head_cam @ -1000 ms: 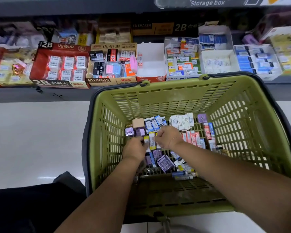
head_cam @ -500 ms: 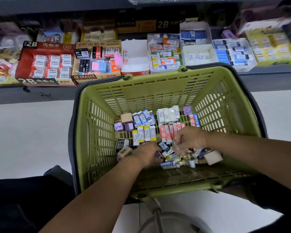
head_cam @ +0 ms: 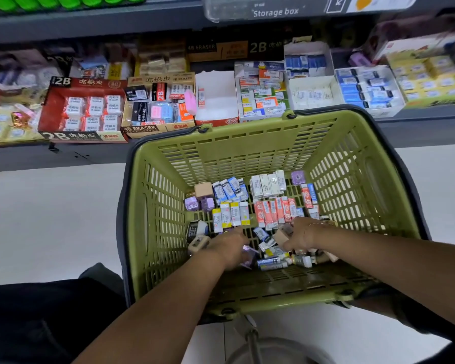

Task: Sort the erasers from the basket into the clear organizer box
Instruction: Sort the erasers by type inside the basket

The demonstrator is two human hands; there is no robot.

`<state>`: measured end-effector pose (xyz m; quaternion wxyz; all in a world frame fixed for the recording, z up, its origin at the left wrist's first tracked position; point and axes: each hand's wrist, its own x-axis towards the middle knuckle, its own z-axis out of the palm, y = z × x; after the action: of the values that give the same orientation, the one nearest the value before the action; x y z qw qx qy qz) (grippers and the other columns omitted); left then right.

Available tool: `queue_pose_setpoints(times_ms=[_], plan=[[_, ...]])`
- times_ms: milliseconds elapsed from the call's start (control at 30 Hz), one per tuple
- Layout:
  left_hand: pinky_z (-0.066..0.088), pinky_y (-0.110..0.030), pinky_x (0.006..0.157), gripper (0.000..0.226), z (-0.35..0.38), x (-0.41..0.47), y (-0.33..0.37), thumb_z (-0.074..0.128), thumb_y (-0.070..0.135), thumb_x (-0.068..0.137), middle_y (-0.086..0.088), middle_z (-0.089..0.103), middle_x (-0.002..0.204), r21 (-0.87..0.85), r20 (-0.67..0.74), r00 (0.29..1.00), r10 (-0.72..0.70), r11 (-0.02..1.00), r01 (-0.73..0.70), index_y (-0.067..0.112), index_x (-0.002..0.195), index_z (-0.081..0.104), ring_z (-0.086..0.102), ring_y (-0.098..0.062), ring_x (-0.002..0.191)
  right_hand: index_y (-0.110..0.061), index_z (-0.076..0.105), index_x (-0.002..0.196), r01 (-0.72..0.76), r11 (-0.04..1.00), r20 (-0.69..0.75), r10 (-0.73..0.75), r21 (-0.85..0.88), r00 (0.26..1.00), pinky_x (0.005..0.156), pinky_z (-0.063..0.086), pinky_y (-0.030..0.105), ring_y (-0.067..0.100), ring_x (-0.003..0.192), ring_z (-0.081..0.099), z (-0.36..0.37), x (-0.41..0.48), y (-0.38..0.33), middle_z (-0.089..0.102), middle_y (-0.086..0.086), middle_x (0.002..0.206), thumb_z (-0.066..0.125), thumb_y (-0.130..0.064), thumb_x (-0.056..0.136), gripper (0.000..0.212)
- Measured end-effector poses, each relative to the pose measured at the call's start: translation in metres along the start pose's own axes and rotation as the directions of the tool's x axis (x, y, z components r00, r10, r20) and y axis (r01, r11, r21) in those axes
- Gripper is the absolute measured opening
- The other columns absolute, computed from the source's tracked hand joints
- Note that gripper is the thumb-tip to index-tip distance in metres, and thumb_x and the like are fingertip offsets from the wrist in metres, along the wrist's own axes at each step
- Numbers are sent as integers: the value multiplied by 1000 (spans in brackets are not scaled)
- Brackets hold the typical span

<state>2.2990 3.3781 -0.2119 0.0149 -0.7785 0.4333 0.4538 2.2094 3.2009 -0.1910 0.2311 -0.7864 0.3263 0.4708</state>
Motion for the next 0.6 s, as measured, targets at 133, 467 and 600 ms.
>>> queue_pose_setpoints(times_ms=[133,467,600], plan=[[50,-37,80,33,-10,-5,-9,53,38,96,-10,62,104,-78,-21,1000,-8,997,6,9,100,69,60,-27,93,-6,57,122,57,998,115,-53,-28,992,65,45,23,17,83,57,-13,-5,-9,65,7,107,75,-37,76,57],[37,-31,101,44,-37,-10,-61,63,23,91,-9,47,130,-453,-533,698,-478,858,241,10,131,50,50,-25,119,-15,52,121,462,886,116,-454,-49,883,67,38,23,20,99,55,25,-12,-50,56,5,113,71,-27,82,45],[30,-38,112,73,-35,0,-64,63,27,91,-8,29,151,-473,-479,758,-444,857,203,12,150,23,36,-27,135,-19,45,134,497,865,167,-502,72,849,88,42,23,21,113,54,37,-6,-55,54,4,127,70,-26,83,57]])
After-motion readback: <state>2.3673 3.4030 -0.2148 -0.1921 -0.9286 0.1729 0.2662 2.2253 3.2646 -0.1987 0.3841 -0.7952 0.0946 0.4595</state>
